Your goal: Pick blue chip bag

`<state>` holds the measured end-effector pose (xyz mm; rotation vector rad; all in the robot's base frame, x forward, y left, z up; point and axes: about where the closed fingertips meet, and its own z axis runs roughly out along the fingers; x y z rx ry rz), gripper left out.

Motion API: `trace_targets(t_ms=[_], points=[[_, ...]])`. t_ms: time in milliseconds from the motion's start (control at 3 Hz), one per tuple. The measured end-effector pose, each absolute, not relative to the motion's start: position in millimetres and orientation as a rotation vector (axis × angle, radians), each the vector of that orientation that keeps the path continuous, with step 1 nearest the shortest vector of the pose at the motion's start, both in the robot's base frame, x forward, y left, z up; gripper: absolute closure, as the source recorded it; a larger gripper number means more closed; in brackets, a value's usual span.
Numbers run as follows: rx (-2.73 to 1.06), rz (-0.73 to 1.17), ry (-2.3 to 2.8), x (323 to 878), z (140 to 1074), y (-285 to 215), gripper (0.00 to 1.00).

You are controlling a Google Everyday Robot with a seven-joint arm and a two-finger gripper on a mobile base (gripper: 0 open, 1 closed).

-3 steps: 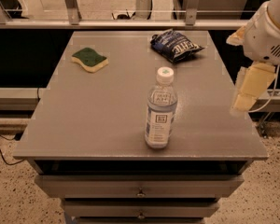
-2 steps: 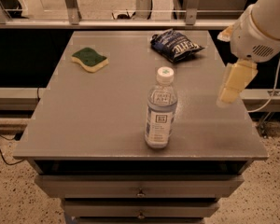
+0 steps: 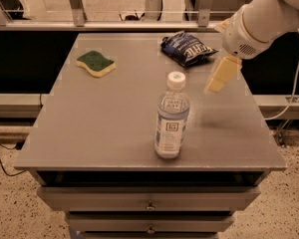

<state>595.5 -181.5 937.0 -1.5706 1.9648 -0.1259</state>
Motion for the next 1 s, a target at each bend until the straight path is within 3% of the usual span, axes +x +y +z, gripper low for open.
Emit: trace_targets(t_ms=[1000], points=[[-1.306, 0.014, 1.900, 713, 906, -161, 0.00]])
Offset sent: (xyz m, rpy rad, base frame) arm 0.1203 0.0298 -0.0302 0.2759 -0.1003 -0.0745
